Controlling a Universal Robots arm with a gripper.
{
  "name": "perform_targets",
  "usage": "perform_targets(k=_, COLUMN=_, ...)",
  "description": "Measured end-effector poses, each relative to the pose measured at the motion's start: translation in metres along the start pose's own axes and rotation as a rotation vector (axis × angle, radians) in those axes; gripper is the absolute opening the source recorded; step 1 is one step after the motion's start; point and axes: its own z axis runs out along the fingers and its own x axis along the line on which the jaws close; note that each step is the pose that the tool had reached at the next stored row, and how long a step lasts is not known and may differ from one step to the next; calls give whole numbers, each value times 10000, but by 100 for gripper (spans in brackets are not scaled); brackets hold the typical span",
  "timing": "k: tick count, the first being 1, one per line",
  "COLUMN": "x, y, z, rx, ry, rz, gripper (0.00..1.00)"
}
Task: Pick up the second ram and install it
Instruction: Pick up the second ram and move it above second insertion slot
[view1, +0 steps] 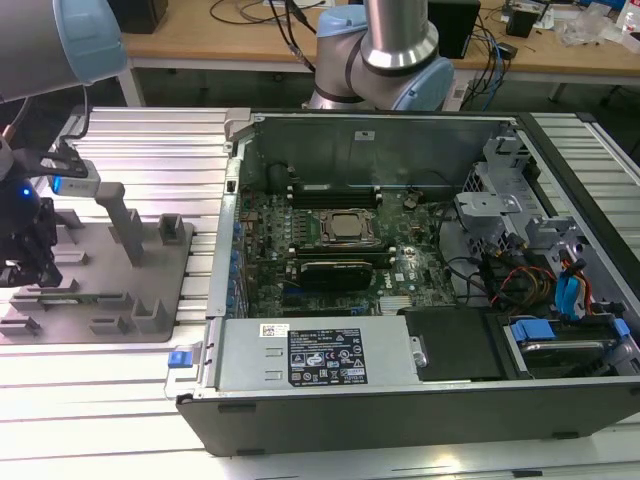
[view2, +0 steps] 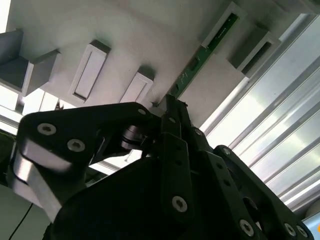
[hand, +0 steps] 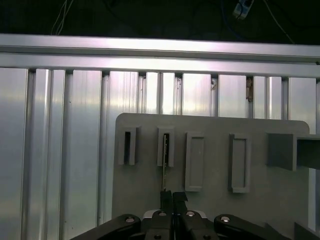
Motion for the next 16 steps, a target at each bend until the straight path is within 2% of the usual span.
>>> perform_targets(k=1, x=0, y=0, z=0, rx=0, ry=0, rz=0, gripper=22)
perform_targets(k=5, x=25, y=13, z=38, rx=1, ry=-5, rz=111, gripper=22)
perform_targets(k=7, x=50, y=24, z=78, rx=2, ry=-6, rz=112, gripper=22)
perform_targets(k=14, x=65, y=38, z=235, rx=4, ry=-5, rz=111, gripper=22)
perform_targets(k=16, x=65, y=38, z=236, rx=3, ry=-4, rz=111, gripper=22)
